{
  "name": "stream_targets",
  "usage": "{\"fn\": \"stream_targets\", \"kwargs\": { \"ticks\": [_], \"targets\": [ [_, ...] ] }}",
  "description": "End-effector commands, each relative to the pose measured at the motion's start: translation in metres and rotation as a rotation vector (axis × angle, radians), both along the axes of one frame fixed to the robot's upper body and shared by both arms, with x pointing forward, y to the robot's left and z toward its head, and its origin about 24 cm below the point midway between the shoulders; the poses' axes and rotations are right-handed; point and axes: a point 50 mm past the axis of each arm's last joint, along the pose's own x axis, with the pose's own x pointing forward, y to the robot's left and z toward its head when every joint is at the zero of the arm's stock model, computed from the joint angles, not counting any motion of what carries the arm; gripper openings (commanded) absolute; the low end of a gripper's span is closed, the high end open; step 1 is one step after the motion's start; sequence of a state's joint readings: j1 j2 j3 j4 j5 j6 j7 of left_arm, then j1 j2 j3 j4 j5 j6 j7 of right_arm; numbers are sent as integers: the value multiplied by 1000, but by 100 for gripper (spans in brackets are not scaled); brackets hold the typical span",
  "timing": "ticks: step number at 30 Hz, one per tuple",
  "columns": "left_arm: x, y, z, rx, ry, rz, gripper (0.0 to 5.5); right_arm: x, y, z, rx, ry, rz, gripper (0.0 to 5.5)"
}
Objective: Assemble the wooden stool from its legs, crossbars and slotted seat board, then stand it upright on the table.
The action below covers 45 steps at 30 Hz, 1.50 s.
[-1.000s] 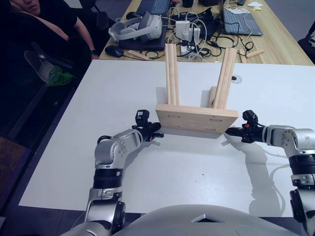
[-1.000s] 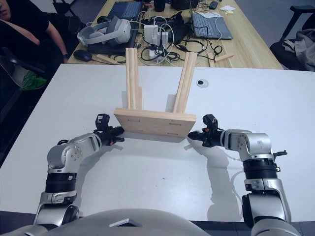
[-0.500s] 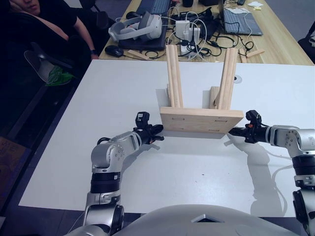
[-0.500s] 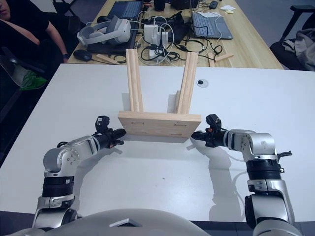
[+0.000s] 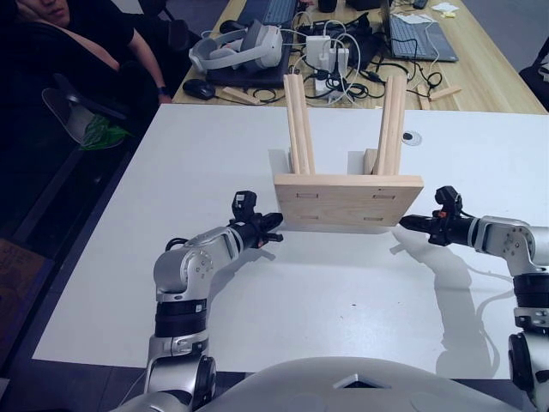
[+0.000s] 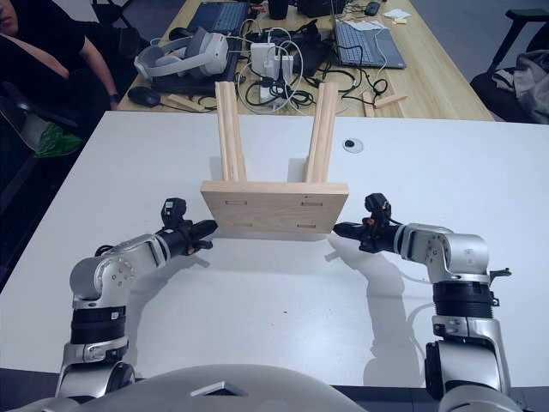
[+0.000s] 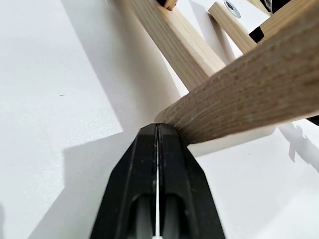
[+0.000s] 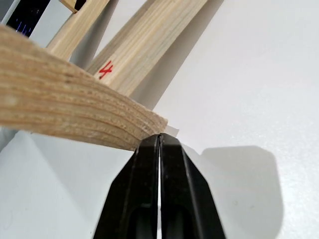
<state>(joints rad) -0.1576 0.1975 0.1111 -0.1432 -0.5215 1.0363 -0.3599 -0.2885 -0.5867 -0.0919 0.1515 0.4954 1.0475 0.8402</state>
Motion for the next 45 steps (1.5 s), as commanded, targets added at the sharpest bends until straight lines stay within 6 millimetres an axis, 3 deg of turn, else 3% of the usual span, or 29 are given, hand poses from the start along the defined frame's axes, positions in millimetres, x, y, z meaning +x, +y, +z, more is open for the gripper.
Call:
{"fn": "stream_targets", "kwargs": {
  "ticks": [1,35,45],
  "targets": [
    [5,-29,26,-179,-110,-142,3,4,31,18,222,-102,116,0],
    [10,-37,92,-470,-418,-198,3,9,62,88,485,-304,222,0],
    [10,-37,94,-478,-427,-193,3,10,69,105,533,-335,246,0]
  ]
}}
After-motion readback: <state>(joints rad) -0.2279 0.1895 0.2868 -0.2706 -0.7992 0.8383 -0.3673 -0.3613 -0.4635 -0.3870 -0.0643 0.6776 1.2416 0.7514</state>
